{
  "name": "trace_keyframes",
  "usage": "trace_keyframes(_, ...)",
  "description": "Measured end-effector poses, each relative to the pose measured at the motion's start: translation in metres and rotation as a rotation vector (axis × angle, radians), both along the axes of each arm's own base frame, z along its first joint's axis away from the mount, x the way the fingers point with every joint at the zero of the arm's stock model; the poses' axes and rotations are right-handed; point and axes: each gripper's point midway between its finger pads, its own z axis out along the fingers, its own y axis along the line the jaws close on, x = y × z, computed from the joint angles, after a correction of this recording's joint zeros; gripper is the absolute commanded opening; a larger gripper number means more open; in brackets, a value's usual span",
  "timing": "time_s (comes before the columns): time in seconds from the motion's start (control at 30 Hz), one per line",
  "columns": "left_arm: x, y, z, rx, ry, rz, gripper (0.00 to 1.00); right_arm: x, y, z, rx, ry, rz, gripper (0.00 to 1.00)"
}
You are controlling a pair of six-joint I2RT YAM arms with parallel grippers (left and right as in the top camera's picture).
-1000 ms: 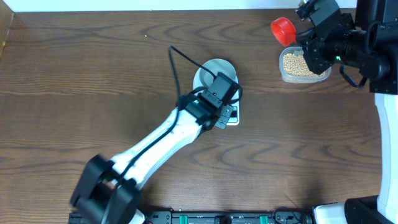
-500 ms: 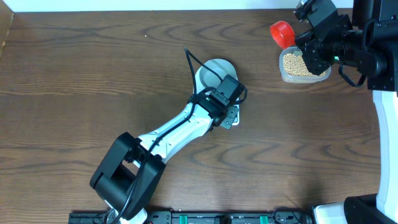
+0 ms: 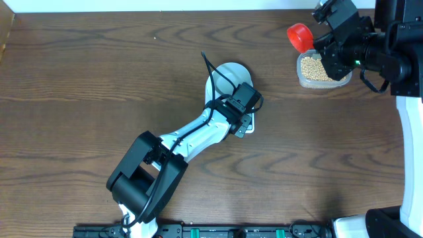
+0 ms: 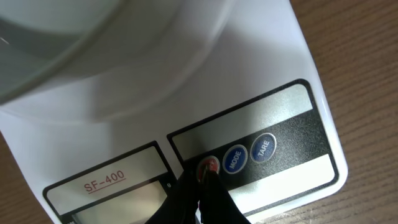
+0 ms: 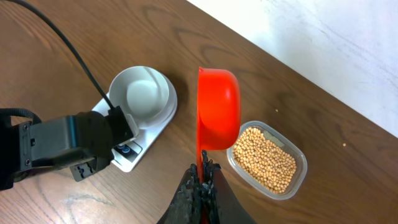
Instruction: Scoop item into bowl and weigh 50g on scale
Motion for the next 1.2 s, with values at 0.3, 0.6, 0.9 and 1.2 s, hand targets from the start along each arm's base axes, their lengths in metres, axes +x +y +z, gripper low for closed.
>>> trace_keyframes(0.3, 0.0038, -0.0001, -0.0007, 0.004, -0.016, 0.005, 0.07, -0.0001, 0.0, -0.0001, 0.0, 0.001, 0.0, 0.01)
trace_keyframes(0.6, 0.004, 0.0, -0.0031, 0.008, -0.015, 0.006, 0.07, -0.0003, 0.0, -0.0002, 0.0, 0.002, 0.0, 0.01)
trace_keyframes(0.9, 0.005, -0.0007, -0.0062, 0.006, -0.014, 0.022, 0.07, -0.0006, -0.0001, -0.0006, 0.0, 0.003, 0.0, 0.01)
trace_keyframes(1.2, 0.0085, -0.0048, -0.0057, -0.008, -0.021, 0.036, 0.07, -0.0032, -0.0005, -0.0029, -0.003, 0.018, 0.0, 0.01)
